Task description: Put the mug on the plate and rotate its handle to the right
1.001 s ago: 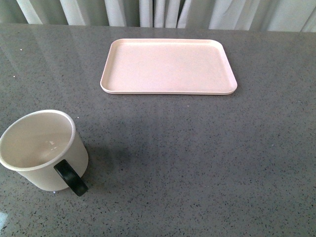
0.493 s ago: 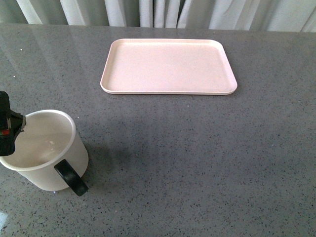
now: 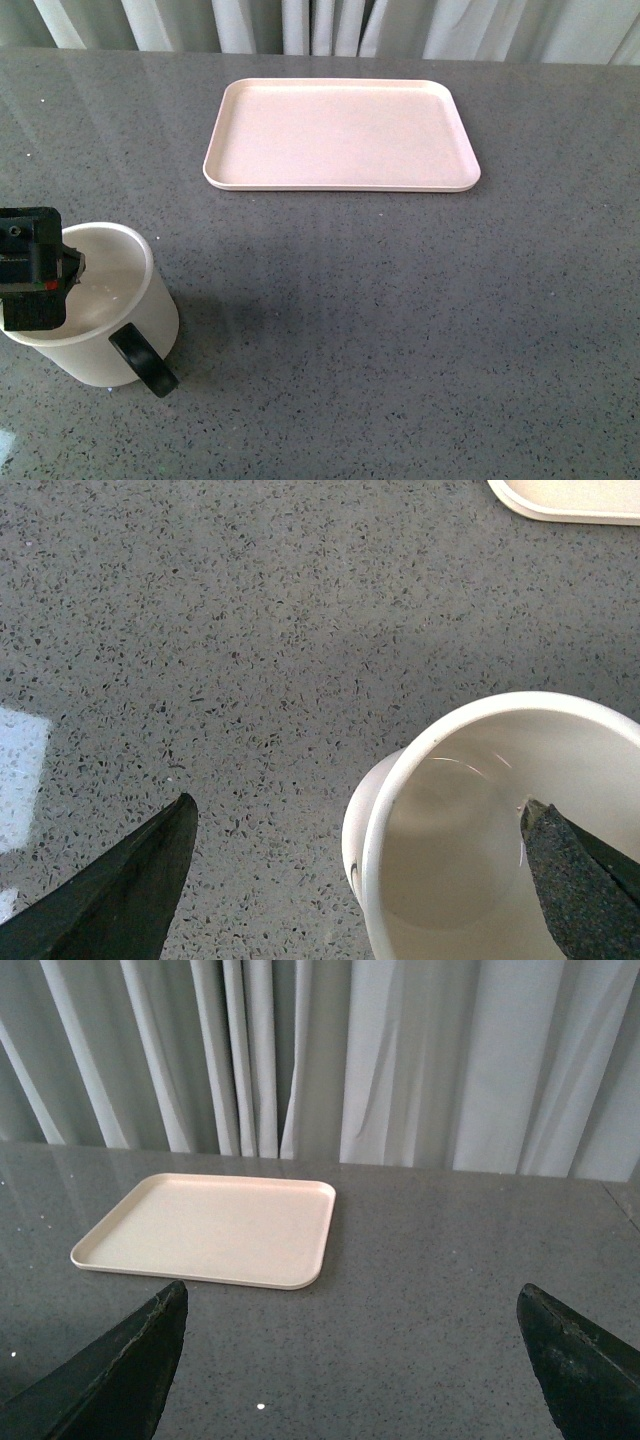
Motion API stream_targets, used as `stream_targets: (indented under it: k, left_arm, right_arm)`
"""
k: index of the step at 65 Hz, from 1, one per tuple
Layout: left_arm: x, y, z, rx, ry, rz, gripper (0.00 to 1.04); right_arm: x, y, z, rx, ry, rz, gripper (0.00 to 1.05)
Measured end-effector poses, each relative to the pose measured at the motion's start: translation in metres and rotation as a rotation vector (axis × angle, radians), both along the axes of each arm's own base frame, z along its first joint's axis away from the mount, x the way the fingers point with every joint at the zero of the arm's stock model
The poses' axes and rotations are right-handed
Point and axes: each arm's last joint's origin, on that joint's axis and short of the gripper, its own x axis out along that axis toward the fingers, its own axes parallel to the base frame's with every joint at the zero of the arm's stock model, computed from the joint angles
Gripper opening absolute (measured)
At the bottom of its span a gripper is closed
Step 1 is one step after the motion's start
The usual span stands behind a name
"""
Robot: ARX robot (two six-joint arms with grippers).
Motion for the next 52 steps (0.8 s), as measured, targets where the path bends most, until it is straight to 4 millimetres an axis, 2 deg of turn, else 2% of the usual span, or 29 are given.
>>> stream_targets:
  k: [2, 10, 14, 39, 52]
  left_arm:
    - [0.001, 0.0, 0.0, -0.001, 0.004, -0.003, 0.91]
    - [0.003, -0.002, -0.002, -0.003, 0.027, -0.031, 0.64]
    - [0.004, -0.003, -0.003, -0.004, 0.036, -0.046, 0.6]
    - [0.012, -0.006, -0.003, -0.008, 0.07, -0.077, 0.02]
    - [0.014, -0.006, -0.002, -0.014, 0.084, -0.086, 0.02]
  right_arm:
    - [0.0, 0.0, 0.0, 0.0, 0.0, 0.0, 0.96]
    - [0.0, 0.0, 0.0, 0.0, 0.0, 0.0, 0.96]
    - [0.0, 0.0, 0.0, 0.0, 0.0, 0.0, 0.96]
    - [0.0, 0.0, 0.0, 0.0, 0.0, 0.0, 0.96]
    - [0.0, 0.0, 0.0, 0.0, 0.0, 0.0, 0.96]
